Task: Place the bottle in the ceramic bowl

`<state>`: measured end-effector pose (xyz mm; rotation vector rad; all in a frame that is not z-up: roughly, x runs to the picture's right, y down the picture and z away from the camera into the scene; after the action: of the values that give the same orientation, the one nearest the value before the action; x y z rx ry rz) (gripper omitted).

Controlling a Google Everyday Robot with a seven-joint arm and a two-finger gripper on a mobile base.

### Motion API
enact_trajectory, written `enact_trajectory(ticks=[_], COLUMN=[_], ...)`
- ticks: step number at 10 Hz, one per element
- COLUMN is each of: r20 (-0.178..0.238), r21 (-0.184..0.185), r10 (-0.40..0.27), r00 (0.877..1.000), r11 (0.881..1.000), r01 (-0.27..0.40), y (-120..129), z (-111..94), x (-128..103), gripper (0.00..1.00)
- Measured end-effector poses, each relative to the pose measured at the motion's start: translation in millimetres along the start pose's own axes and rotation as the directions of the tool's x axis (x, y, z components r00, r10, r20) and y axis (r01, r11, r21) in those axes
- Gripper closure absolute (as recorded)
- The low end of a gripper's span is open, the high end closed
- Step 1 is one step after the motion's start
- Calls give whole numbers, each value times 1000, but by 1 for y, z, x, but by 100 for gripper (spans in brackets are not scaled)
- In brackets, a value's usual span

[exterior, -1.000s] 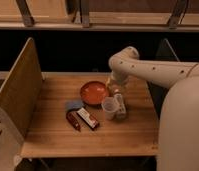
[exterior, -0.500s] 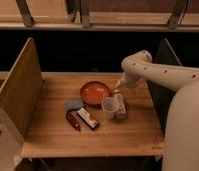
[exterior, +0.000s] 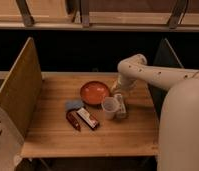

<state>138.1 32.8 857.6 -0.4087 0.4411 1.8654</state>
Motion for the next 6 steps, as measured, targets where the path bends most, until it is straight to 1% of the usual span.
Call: enact_trajectory(ticks=[3, 5, 6], r20=[-30, -32, -45], r21=[8, 24, 40], r10=[22, 35, 48], r00=[999, 999, 998], r11=[1000, 999, 998], r01=[-22, -34, -46], y=[-4, -12, -19], z=[13, 15, 19], x=[-1, -6, -4], gripper=[35, 35, 35])
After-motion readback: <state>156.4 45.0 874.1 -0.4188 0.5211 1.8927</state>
